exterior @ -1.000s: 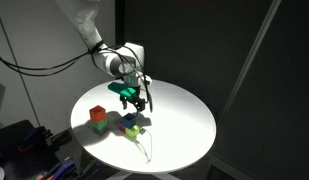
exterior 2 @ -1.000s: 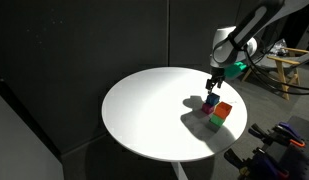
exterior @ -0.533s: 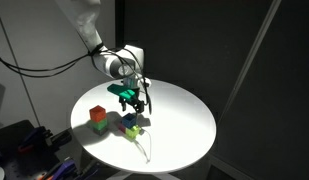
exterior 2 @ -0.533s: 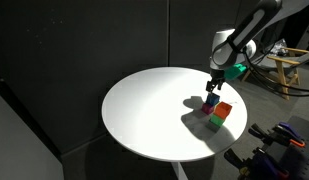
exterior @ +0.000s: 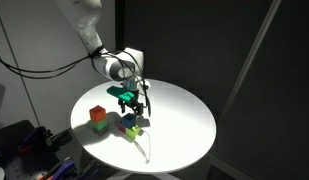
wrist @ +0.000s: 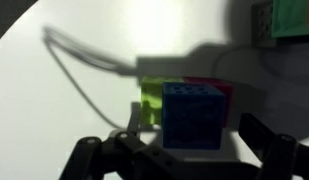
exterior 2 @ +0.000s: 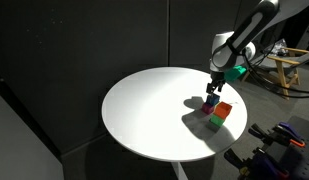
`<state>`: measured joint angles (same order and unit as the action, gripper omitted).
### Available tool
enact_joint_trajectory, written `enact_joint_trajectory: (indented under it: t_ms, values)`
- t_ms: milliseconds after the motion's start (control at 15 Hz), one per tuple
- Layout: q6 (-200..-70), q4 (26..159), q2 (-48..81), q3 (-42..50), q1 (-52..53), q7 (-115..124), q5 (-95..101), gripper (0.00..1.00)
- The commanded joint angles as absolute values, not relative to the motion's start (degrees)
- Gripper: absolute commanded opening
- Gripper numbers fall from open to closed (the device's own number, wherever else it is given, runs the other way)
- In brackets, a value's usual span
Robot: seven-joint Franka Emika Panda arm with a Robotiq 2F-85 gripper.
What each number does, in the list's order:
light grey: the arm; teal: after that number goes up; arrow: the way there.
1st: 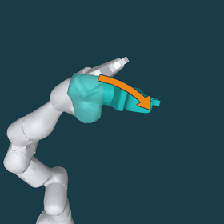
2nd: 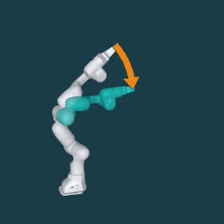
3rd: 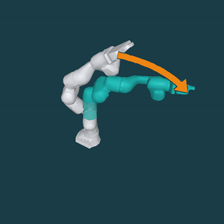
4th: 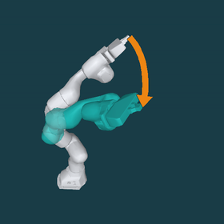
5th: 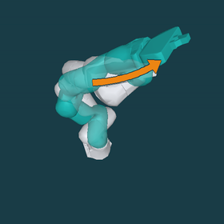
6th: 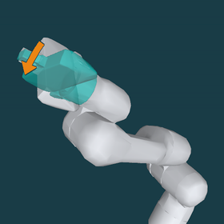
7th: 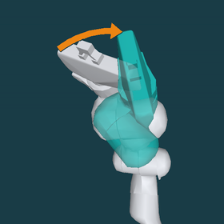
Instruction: Remove the blue block from the mulberry block top and stack it on the orange block
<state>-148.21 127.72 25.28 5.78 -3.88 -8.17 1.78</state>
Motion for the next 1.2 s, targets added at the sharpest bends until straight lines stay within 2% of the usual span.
enact_joint_trajectory:
  t_ms: [0, 1133]
  values:
    - [-149.0, 127.1, 26.1, 5.6, -4.1, -6.7, 3.3, 1.0]
    - [-149.9, 124.4, 29.9, 5.7, -4.1, -6.9, 3.5, 1.0]
